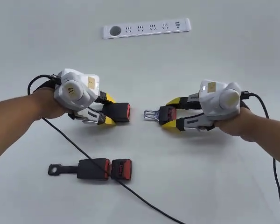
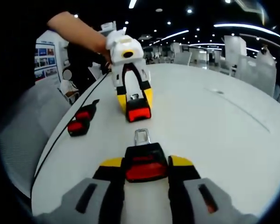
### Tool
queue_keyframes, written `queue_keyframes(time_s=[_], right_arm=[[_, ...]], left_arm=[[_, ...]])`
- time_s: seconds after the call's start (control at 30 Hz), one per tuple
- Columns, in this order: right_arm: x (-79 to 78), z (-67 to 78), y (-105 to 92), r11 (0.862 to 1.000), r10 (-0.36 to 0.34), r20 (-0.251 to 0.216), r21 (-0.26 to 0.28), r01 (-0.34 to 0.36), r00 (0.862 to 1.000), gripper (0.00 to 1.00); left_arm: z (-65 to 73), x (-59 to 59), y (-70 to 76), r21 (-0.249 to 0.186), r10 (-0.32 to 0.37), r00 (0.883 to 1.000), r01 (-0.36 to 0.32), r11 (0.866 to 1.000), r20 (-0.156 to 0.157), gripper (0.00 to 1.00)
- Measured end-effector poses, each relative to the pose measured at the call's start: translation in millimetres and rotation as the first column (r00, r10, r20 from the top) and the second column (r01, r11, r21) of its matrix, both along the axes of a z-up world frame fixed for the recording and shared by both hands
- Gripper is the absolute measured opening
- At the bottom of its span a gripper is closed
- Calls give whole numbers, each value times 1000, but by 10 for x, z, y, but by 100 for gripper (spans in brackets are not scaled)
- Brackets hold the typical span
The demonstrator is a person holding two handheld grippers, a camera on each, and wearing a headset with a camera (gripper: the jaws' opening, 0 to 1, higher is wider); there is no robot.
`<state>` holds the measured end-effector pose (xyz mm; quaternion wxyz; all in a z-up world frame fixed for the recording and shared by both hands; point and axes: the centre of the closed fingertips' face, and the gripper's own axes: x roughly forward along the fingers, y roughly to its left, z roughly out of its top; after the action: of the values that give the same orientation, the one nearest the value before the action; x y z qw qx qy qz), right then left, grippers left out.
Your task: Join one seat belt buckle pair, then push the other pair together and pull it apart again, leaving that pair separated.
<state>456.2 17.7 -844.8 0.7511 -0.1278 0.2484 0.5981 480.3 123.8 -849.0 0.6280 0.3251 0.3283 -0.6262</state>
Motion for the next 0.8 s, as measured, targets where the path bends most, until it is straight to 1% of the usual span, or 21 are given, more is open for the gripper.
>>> queue_keyframes(time_s=[0.17,0.5,0.57,0.67,0.73,0.8], right_arm=[[23,-2,130,1000,27,5,-5,-27,1000,35],[99,-23,343,997,71,10,-33,-71,997,35],[107,-26,340,996,83,9,-41,-83,996,35],[115,-25,340,996,81,6,-41,-81,997,35],[113,-27,388,996,78,7,-44,-77,997,35],[121,-32,492,996,81,12,-47,-80,997,35]], left_arm=[[-3,2,6,-1,-1,1000,1,1000,0,35],[-11,4,18,-1,-3,1000,3,1000,1,35],[-13,3,22,0,-4,1000,4,1000,1,35],[-16,5,25,-4,-4,1000,4,1000,1,35],[-18,5,26,-3,-5,1000,5,1000,2,35],[-19,0,22,4,-18,1000,18,1000,5,35]])
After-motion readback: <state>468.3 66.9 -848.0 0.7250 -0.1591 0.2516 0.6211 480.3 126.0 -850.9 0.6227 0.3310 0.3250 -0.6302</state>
